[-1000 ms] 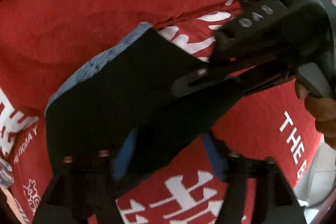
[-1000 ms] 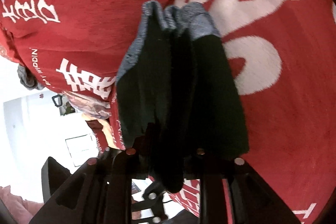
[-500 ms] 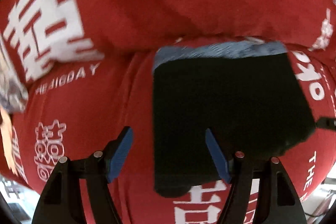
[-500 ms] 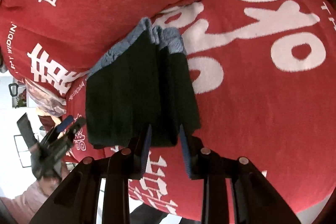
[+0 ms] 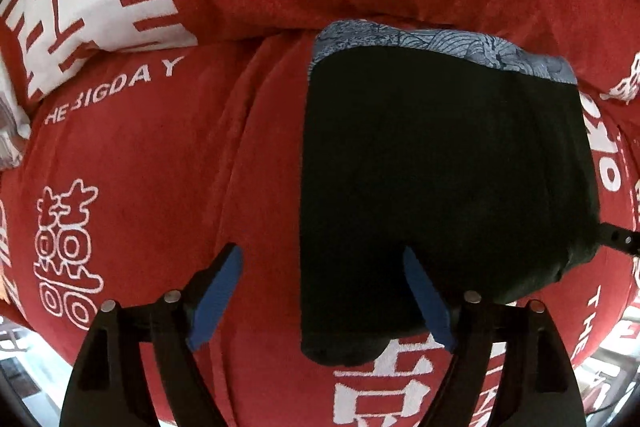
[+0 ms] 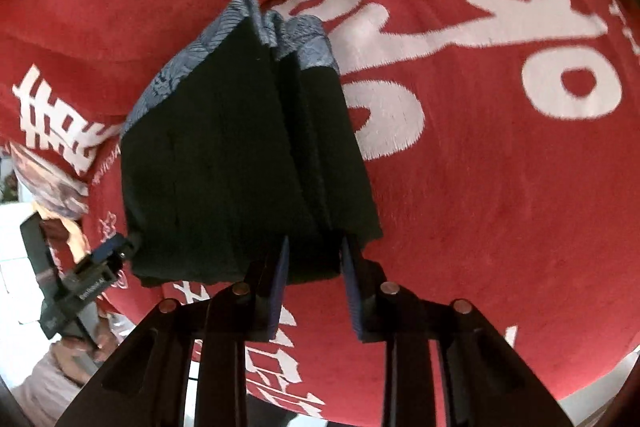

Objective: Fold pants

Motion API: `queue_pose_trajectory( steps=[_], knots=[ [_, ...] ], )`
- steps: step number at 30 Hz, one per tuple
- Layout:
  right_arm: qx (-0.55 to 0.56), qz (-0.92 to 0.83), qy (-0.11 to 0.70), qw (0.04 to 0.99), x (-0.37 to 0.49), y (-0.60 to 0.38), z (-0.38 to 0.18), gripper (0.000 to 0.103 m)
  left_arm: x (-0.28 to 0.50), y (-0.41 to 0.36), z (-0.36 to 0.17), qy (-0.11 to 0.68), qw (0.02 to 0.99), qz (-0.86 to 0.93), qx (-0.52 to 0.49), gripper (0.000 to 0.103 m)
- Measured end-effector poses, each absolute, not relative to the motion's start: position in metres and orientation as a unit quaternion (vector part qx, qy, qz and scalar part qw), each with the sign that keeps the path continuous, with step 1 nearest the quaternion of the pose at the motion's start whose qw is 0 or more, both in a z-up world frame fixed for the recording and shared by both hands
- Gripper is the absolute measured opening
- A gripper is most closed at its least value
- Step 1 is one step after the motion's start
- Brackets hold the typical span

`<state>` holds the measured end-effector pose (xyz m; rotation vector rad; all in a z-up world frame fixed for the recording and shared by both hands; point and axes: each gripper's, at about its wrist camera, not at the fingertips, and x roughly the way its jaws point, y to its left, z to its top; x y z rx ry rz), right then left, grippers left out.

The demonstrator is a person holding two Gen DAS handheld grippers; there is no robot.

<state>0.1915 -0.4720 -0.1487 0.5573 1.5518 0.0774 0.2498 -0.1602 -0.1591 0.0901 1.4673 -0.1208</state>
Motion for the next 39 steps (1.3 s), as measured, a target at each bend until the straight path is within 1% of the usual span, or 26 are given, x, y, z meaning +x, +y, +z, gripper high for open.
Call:
queue_pose_trajectory(
  steps=[8, 14, 15, 16, 17, 19, 23, 26, 28, 29, 31, 33, 39],
  knots=[
    [0.232, 0.025, 0.691, 0.684, 0.186, -0.467, -0.130, 0.030, 0.246, -0.162, -0.154, 0.672, 0.737, -0.052, 0.050, 0.084],
    [0.238, 0.021, 0.693, 0.681, 0.181, -0.464, -0.126, 0.030, 0.247, -0.162, -0.149, 0.676, 0.733, -0.049, 0.060, 0.084],
    [0.238, 0.020, 0.693, 0.681, 0.180, -0.463, -0.126, 0.030, 0.247, -0.163, -0.148, 0.675, 0.734, -0.049, 0.061, 0.089],
    [0.239, 0.019, 0.693, 0.680, 0.179, -0.463, -0.126, 0.032, 0.246, -0.163, -0.147, 0.675, 0.733, -0.049, 0.063, 0.103],
    [0.239, 0.018, 0.693, 0.680, 0.177, -0.463, -0.125, 0.034, 0.246, -0.162, -0.146, 0.672, 0.736, -0.046, 0.066, 0.103],
    [0.239, 0.018, 0.691, 0.681, 0.176, -0.463, -0.124, 0.047, 0.245, -0.164, -0.144, 0.670, 0.737, -0.050, 0.070, 0.103],
    [0.245, 0.015, 0.691, 0.680, 0.174, -0.466, -0.125, 0.051, 0.244, -0.164, -0.142, 0.670, 0.736, -0.054, 0.078, 0.103],
    [0.248, 0.017, 0.689, 0.680, 0.173, -0.466, -0.125, 0.057, 0.244, -0.164, -0.143, 0.674, 0.733, -0.053, 0.079, 0.103],
    [0.248, 0.021, 0.688, 0.682, 0.172, -0.466, -0.125, 0.067, 0.245, -0.164, -0.144, 0.677, 0.729, -0.054, 0.079, 0.103],
    [0.247, 0.023, 0.686, 0.684, 0.172, -0.466, -0.124, 0.070, 0.245, -0.164, -0.144, 0.679, 0.728, -0.054, 0.079, 0.103],
    [0.244, 0.029, 0.680, 0.691, 0.172, -0.465, -0.123, 0.086, 0.245, -0.164, -0.147, 0.685, 0.723, -0.057, 0.077, 0.103],
    [0.231, 0.039, 0.676, 0.698, 0.171, -0.461, -0.123, 0.091, 0.245, -0.163, -0.150, 0.692, 0.716, -0.058, 0.074, 0.103],
    [0.234, 0.048, 0.695, 0.679, 0.168, -0.461, -0.133, 0.091, 0.251, -0.159, -0.152, 0.699, 0.710, -0.061, 0.058, 0.103]
  ],
)
